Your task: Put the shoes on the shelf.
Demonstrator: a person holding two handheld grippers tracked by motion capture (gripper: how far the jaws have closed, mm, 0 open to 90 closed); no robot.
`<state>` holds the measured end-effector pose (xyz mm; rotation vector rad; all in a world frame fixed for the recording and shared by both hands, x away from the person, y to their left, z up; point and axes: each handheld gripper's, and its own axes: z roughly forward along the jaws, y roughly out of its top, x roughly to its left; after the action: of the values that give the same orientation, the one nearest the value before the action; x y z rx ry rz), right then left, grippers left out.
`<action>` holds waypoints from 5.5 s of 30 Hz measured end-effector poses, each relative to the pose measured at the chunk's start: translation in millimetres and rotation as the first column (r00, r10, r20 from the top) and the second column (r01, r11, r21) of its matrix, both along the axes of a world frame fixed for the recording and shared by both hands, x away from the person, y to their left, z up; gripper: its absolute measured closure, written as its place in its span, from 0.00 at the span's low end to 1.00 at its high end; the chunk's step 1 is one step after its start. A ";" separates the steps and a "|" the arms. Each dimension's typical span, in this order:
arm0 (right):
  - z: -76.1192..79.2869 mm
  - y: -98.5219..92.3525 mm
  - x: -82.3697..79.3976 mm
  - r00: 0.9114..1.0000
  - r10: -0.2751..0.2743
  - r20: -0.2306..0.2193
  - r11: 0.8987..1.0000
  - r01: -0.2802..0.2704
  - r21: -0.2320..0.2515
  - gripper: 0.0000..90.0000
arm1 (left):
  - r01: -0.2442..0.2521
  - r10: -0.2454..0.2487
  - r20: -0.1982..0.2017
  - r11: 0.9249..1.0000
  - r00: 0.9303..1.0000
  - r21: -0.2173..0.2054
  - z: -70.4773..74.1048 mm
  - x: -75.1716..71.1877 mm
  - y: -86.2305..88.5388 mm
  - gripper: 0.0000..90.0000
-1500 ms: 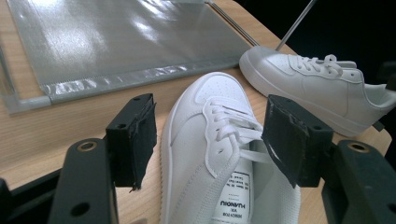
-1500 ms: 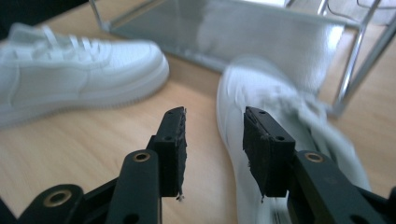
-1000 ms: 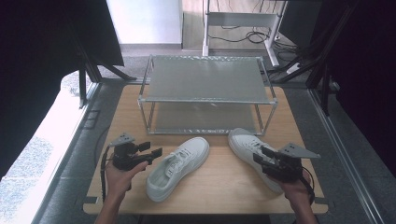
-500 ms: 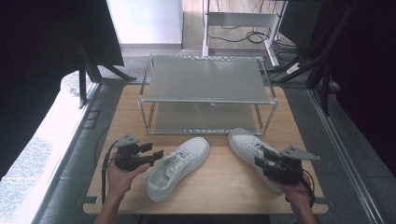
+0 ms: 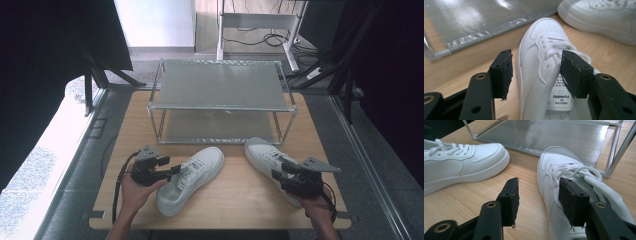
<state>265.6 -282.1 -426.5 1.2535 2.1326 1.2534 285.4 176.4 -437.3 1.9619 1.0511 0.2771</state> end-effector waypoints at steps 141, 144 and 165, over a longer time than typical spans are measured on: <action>-15.6 -64.3 42.4 0.990 0.007 -0.142 0.961 0.033 0.275 0.96 | -0.035 0.027 -0.026 0.920 0.999 -0.390 28.5 -3.7 45.1 0.91; -14.9 -64.3 41.8 0.990 0.004 -0.139 0.955 0.038 0.295 0.96 | -0.030 0.027 -0.014 0.905 1.000 -0.424 31.2 -5.2 48.0 0.91; -4.5 -53.5 40.7 0.993 0.010 -0.114 0.939 0.029 0.343 0.96 | -0.031 0.044 0.015 0.882 0.999 -0.471 39.4 -6.8 48.3 0.91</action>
<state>306.3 -335.5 -431.0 1.5053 2.0374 1.6417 278.5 224.7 -397.8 1.4959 1.0275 0.0554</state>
